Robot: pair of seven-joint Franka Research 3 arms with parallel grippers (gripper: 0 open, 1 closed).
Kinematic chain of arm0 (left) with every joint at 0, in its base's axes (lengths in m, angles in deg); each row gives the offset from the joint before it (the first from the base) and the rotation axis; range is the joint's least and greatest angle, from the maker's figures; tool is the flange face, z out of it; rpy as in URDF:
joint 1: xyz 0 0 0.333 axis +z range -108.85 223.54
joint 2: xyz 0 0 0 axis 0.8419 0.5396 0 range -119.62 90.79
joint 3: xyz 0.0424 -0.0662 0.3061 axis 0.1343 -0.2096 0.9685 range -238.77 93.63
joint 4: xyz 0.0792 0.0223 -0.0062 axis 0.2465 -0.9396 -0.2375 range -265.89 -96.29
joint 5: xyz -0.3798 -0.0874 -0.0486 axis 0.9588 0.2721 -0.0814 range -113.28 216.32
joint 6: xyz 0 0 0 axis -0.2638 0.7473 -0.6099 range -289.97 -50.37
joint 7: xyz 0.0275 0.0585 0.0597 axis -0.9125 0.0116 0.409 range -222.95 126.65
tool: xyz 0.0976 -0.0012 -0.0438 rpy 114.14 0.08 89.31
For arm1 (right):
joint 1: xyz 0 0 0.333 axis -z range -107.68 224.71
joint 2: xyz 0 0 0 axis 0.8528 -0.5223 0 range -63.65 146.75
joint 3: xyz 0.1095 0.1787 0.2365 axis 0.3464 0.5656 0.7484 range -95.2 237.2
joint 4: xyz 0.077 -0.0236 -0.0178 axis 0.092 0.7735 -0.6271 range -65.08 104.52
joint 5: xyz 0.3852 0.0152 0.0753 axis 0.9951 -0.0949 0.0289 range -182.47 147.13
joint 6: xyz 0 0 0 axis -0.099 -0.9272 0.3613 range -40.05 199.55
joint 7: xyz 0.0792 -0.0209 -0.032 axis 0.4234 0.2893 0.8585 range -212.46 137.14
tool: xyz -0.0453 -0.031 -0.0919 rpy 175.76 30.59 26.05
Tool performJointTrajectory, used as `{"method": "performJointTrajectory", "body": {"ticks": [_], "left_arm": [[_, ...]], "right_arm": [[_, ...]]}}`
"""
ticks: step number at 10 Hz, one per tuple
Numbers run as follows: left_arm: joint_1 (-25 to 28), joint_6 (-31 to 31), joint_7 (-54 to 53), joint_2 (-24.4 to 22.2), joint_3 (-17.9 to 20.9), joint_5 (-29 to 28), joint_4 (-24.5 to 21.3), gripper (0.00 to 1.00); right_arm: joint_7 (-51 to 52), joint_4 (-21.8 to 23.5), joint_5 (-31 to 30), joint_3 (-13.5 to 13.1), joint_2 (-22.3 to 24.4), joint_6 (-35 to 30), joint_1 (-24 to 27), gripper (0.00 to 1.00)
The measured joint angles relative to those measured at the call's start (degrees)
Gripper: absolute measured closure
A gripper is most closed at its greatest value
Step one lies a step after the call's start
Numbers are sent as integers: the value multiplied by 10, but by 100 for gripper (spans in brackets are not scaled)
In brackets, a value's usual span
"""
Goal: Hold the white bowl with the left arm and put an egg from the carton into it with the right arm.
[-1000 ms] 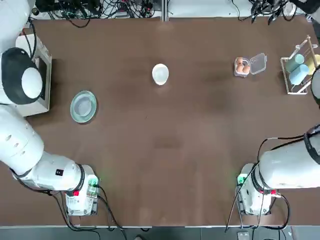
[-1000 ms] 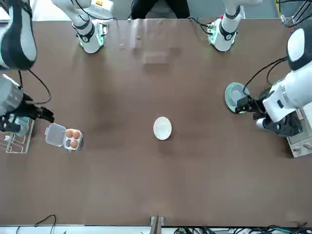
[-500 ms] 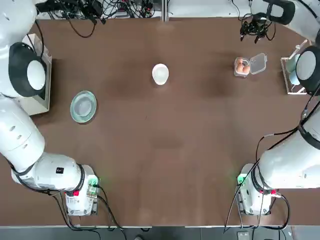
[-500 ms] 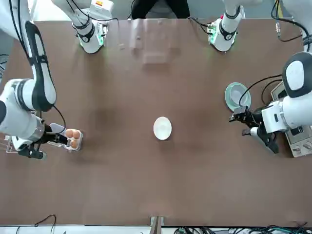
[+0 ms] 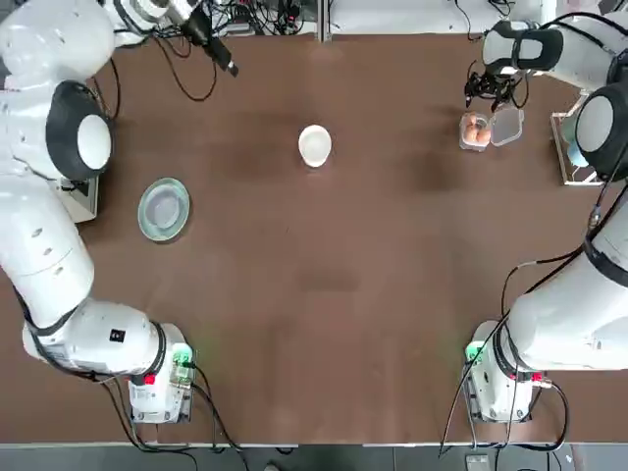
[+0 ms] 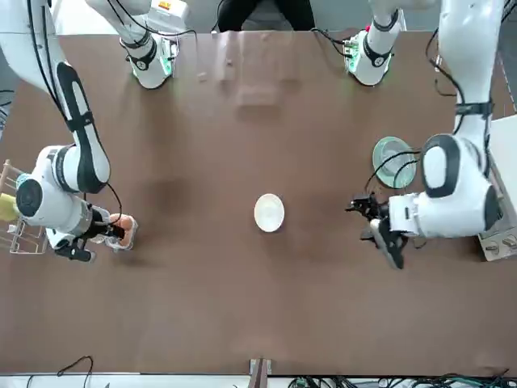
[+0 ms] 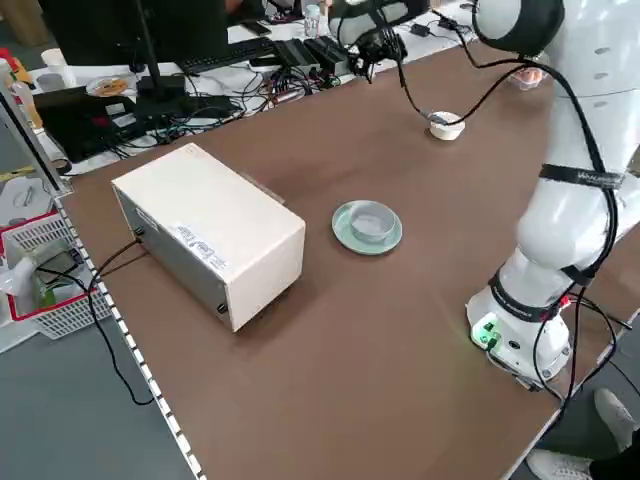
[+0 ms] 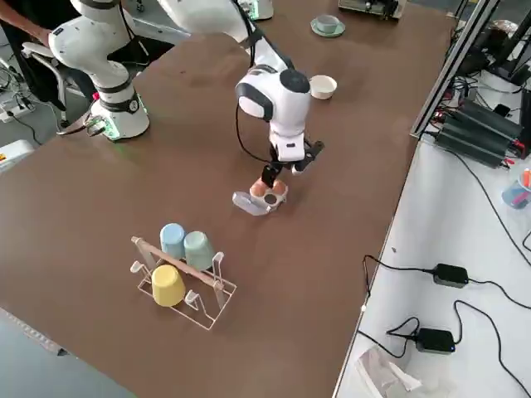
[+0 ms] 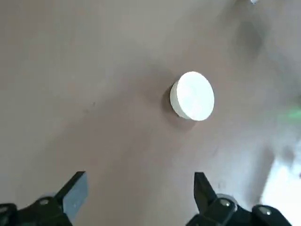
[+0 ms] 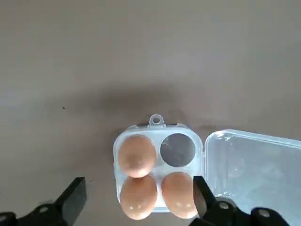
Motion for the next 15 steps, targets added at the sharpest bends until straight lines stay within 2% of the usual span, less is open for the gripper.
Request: {"method": "performJointTrajectory", "body": {"ticks": [5, 7, 10, 13, 15], "left_arm": [[-7, -70, -221, 74, -44, 20, 3, 0], [-8, -125, -308, 105, -60, 41, 3, 0], [-15, -165, -356, 133, -102, 43, -1, 1], [-39, -200, -384, 137, -106, 44, -11, 0], [-47, -223, -421, 139, -108, 45, -29, 0]], "right_arm": [[-1, 3, 0, 2, -39, 41, 0, 0], [-3, 3, 0, 4, -41, 42, 0, 0], [-4, 1, 1, 5, -41, 40, 0, 0], [-4, 1, 1, 5, -41, 39, 0, 0], [-4, 1, 1, 5, -41, 39, 0, 4]]}}
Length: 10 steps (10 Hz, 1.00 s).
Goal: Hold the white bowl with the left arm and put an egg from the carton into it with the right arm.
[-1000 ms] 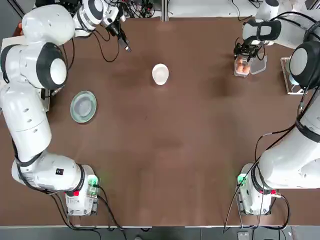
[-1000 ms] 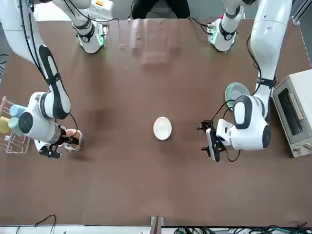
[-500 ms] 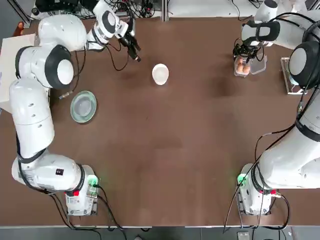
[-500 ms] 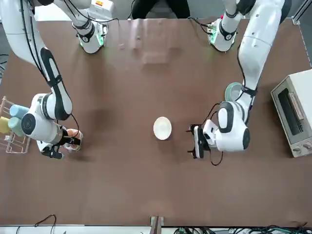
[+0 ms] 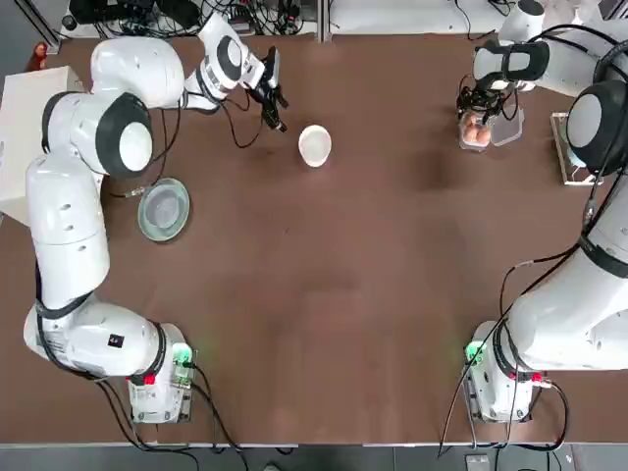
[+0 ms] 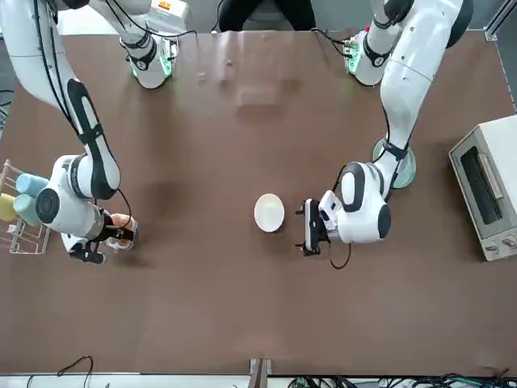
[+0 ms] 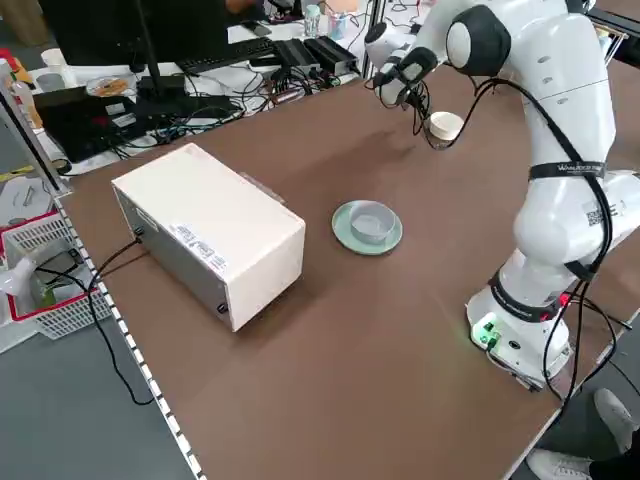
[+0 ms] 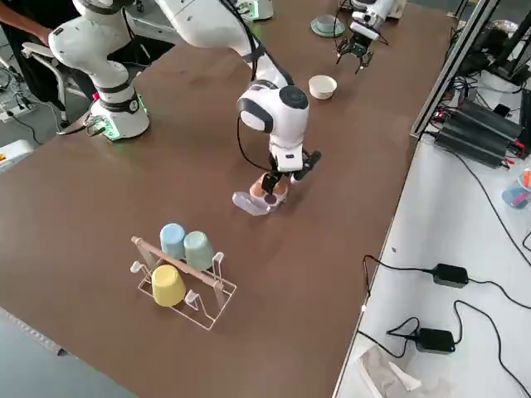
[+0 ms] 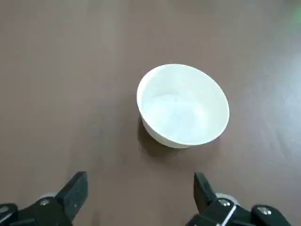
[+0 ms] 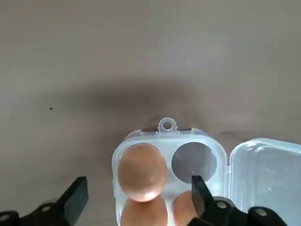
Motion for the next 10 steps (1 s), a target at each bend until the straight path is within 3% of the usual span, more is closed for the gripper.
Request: {"method": "performJointTrajectory", "body": {"ticks": [3, 6, 10], "left_arm": [[-13, -12, -48, 3, -4, 3, -22, 0], [-13, -90, -89, 7, -20, 9, -58, 0], [-12, -116, -103, 16, -39, 16, -60, 0]], "right_arm": [[0, 0, 0, 0, 0, 3, 0, 14], [0, 9, 0, 0, 0, 26, 0, 13], [0, 18, 0, 0, 0, 31, 0, 14]]}}
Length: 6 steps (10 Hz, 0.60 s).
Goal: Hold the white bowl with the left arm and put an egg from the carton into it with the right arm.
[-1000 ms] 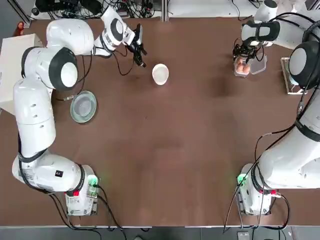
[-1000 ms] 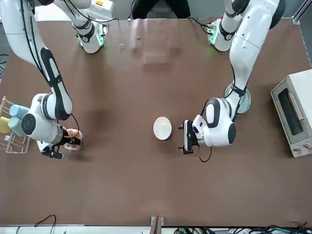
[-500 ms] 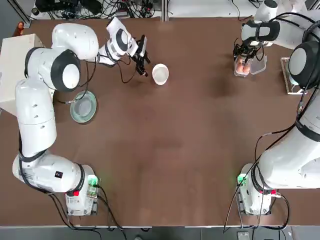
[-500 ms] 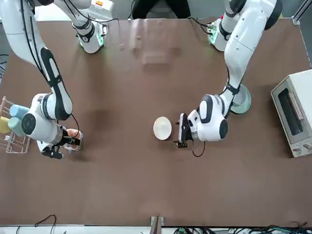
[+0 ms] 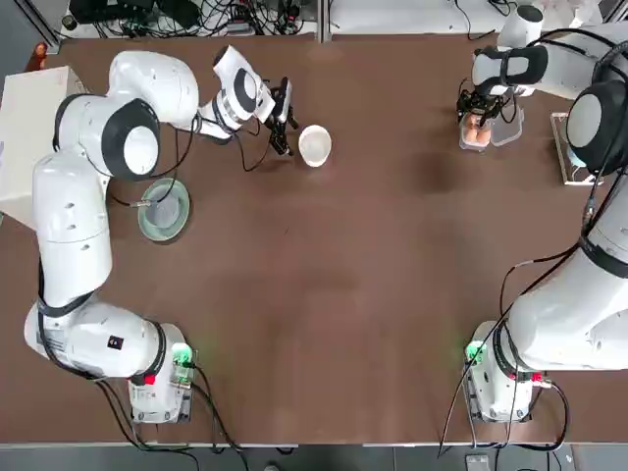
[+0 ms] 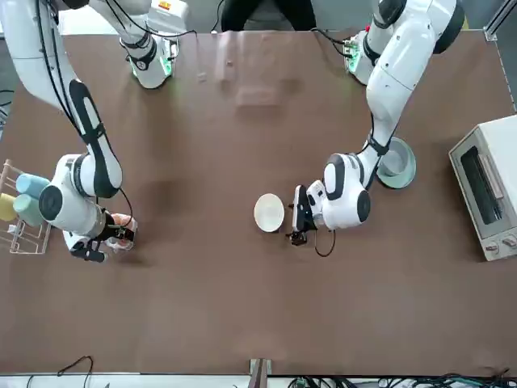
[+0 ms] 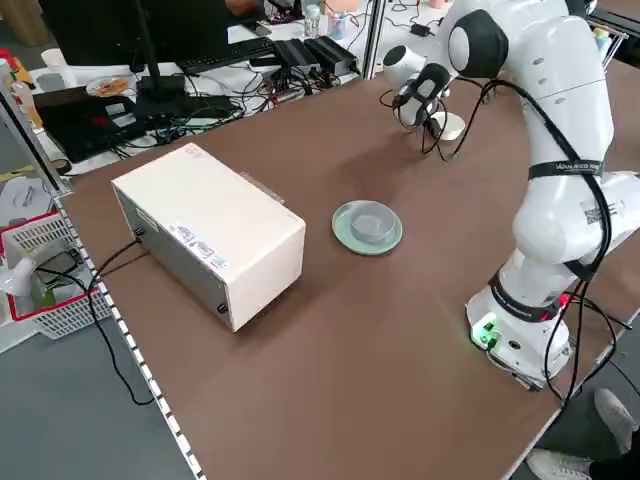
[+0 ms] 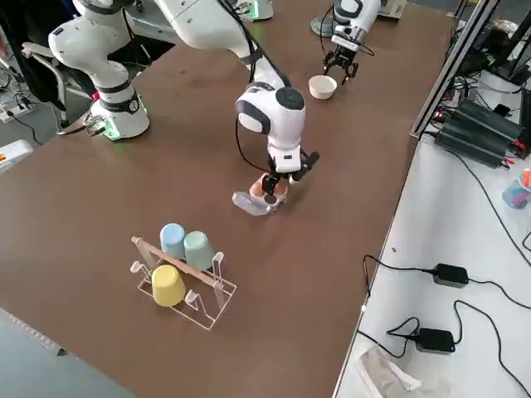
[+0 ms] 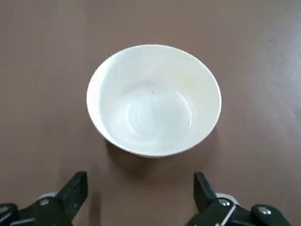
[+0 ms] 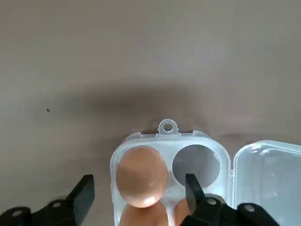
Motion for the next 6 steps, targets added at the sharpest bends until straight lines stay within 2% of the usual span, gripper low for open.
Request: {"method": "performJointTrajectory", "body": {"ticks": [3, 5, 6], "left_arm": [[0, -10, 0, 2, -6, 3, 0, 0], [-1, -19, 0, 7, -12, 3, 0, 0], [-1, -21, 0, 8, -15, 5, 0, 0]], "right_arm": [[0, 0, 0, 0, 0, 1, 0, 20], [0, 0, 0, 0, 0, 3, 0, 32], [0, 0, 0, 0, 0, 5, 0, 33]]}}
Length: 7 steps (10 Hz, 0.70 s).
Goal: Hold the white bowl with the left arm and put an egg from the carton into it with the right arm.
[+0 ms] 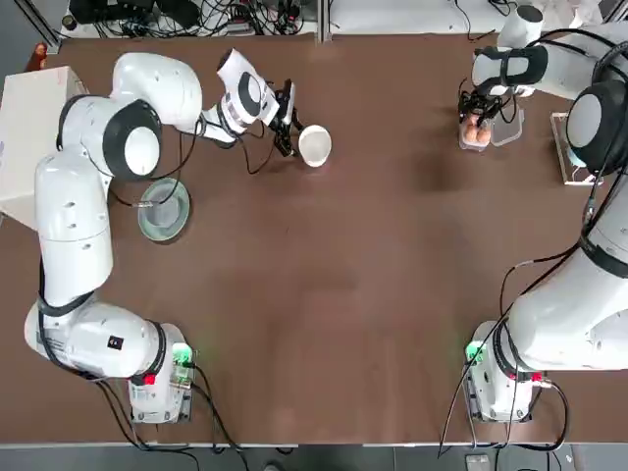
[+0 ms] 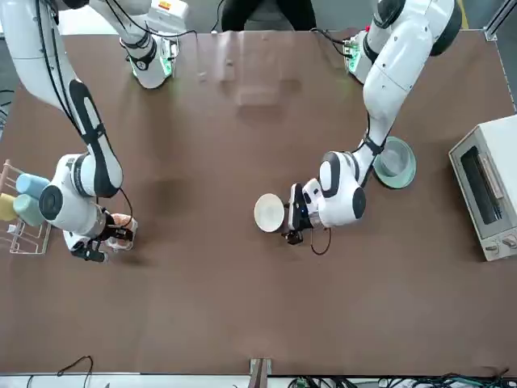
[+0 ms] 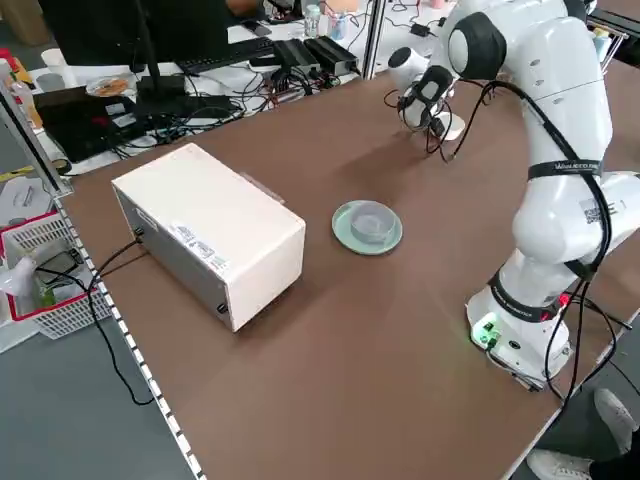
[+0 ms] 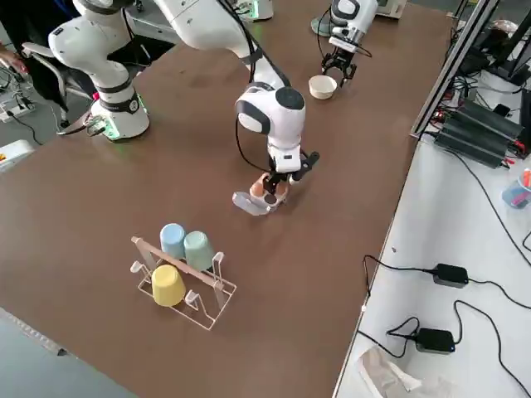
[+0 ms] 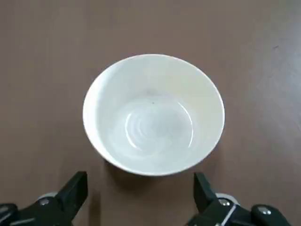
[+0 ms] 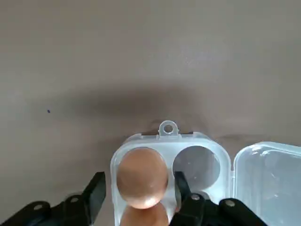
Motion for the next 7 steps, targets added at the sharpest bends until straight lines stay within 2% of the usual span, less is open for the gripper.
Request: {"method": "performJointTrajectory", "body": {"ticks": [3, 5, 7], "left_arm": [[0, -1, 0, 0, -4, 3, 0, 0], [-1, -1, 0, 0, -6, 10, 0, 0], [-1, -1, 0, 1, -8, 12, 0, 0]], "right_arm": [[0, 0, 0, 0, 0, 10, 0, 36], [0, 0, 0, 0, 0, 13, 0, 46], [-1, 0, 0, 0, 1, 13, 0, 52]]}}
